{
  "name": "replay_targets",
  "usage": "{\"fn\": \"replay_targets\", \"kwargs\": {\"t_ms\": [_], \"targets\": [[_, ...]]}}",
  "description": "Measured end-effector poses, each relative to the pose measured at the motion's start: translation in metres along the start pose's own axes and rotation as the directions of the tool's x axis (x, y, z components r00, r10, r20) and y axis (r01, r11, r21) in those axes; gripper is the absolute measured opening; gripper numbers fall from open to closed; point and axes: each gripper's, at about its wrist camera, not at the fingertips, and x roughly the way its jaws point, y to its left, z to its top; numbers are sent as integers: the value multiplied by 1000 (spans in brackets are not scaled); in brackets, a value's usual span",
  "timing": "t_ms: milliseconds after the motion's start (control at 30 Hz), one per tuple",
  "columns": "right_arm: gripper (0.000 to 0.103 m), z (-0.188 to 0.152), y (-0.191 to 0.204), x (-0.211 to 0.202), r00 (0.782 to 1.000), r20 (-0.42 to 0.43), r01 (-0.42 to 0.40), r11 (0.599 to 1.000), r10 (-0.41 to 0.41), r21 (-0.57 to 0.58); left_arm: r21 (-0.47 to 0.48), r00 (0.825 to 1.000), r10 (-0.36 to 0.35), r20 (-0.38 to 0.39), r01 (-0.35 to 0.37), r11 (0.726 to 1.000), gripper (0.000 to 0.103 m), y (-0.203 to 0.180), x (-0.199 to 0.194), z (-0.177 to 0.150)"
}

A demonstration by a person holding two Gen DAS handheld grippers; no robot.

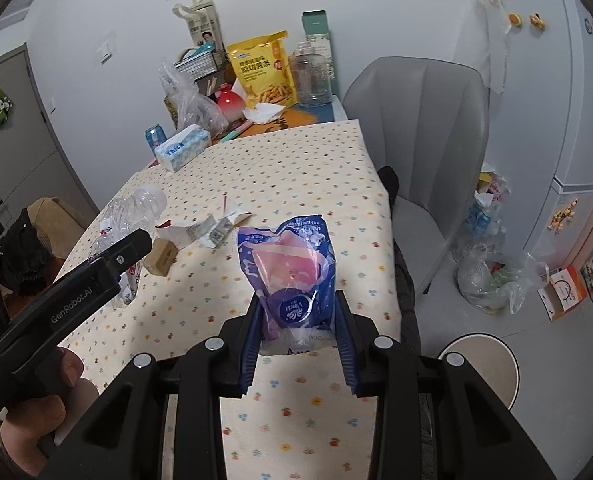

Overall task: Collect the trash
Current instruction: 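Carry the plastic bottle and tissue packet in both grippers over the bin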

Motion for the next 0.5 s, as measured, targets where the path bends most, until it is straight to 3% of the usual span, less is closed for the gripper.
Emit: {"fn": "replay_targets", "kwargs": {"t_ms": [500], "targets": [[34,-13,-89,-20,997,20,76,988,-79,137,130,995,-86,-50,92,987,76,-97,19,-16]]}}
